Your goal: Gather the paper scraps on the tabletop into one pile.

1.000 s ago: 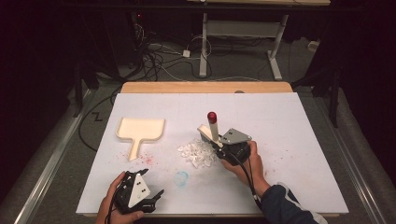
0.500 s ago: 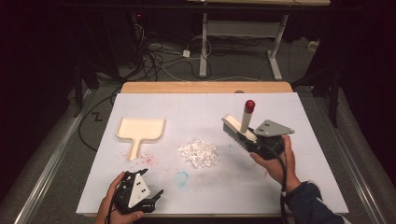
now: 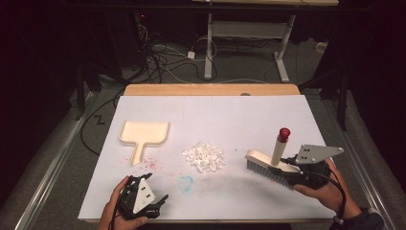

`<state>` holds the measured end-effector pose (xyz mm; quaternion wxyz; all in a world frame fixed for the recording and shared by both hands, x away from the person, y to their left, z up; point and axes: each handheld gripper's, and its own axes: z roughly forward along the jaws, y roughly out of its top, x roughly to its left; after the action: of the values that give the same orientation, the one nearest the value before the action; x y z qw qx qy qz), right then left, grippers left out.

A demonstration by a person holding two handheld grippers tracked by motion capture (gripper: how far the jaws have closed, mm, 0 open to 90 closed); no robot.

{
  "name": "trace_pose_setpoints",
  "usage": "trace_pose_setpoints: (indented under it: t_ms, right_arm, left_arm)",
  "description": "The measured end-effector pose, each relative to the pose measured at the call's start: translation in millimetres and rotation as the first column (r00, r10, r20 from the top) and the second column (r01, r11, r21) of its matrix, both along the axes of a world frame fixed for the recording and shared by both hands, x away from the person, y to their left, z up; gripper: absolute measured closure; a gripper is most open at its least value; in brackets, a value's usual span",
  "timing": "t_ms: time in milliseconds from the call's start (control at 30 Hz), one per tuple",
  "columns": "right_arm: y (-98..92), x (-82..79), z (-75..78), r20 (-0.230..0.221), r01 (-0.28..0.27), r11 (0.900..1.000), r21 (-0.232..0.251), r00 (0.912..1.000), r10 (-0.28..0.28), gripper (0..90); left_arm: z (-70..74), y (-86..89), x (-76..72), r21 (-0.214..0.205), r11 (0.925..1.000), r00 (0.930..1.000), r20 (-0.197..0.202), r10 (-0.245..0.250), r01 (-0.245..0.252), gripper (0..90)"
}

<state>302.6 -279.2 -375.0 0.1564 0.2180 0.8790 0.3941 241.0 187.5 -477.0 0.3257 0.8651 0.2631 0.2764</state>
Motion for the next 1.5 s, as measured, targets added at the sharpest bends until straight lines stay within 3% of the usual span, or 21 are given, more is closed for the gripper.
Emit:
trace_pose_setpoints:
  t_ms: [167,400,567,767,1033,1200,1233,1300,1333,1400,1467,1500]
  right_arm:
    - [-10.4,-4.6,-9.7,-0.068,-0.044,0.998,-0.046,0.9968,0.041,68.1]
    - [-14.2,15.3,-25.2,-0.159,-0.069,0.9949,-0.073,0.9856,0.057,68.0]
    - [-18.5,34.6,-27.1,-0.159,-0.038,0.9933,-0.109,0.987,0.021,66.6]
    - [-20.3,54.8,-28.1,-0.176,-0.03,0.9838,-0.177,0.9844,-0.002,61.3]
    - [-9.3,77.3,-23.0,-0.156,-0.073,0.9386,-0.337,0.9876,0.021,55.6]
    - [-1.8,89.4,-18.1,-0.072,0.019,0.8995,-0.436,0.9958,-0.056,43.9]
    - [-1.7,90.6,-16.8,-0.032,0.057,0.9009,-0.43,0.9964,-0.078,44.8]
    - [-5.1,91.9,-11.3,-0.01,0.088,0.9309,-0.354,0.9951,-0.098,45.3]
    - [-6.6,92.2,-9.3,0.009,0.114,0.9388,-0.325,0.9931,-0.117,44.6]
    - [-9.0,91.7,-6.6,0.051,0.17,0.9445,-0.281,0.9855,-0.162,43.8]
    - [-11.9,89.4,-4.6,0.065,0.188,0.9596,-0.209,0.9818,-0.178,42.1]
    - [-12.7,87.6,-3.9,0.089,0.204,0.9613,-0.185,0.9776,-0.191,40.5]
  left_arm:
    - [0.8,-1.3,-0.2,-0.005,1.0,1.0,0.001,-0.004,0.004,16.1]
    - [0.2,-1.4,1.0,-0.003,0.9999,0.9999,-0.005,-0.011,0.011,16.2]
    - [-0.8,-1.2,1.2,-0.001,0.9999,0.9998,-0.01,-0.015,0.015,16.1]
    - [-1.0,-2.1,1.2,0.005,0.9998,0.9997,-0.011,-0.02,0.02,16.1]
    - [-2.5,-5.7,1.1,0.016,0.9994,0.9993,-0.021,-0.031,0.032,16.7]
    - [-2.3,-4.5,1.6,0.002,0.9999,0.9997,-0.015,-0.017,0.017,16.2]
    - [-1.9,-3.8,1.7,-0.001,0.9999,0.9998,-0.015,-0.016,0.016,16.3]
    - [-1.8,-3.8,1.4,0.0,0.9999,0.9998,-0.013,-0.014,0.014,16.3]
    - [-1.7,-3.9,1.3,0.001,0.9999,0.9998,-0.013,-0.015,0.015,16.2]
    - [-1.5,-3.9,1.0,0.002,0.9999,0.9998,-0.012,-0.016,0.016,16.2]
    - [-1.3,-3.8,0.9,-0.003,0.9999,0.9999,-0.01,-0.014,0.014,16.3]
    - [-1.1,-3.7,0.9,-0.004,0.9999,0.9999,-0.008,-0.014,0.014,16.2]
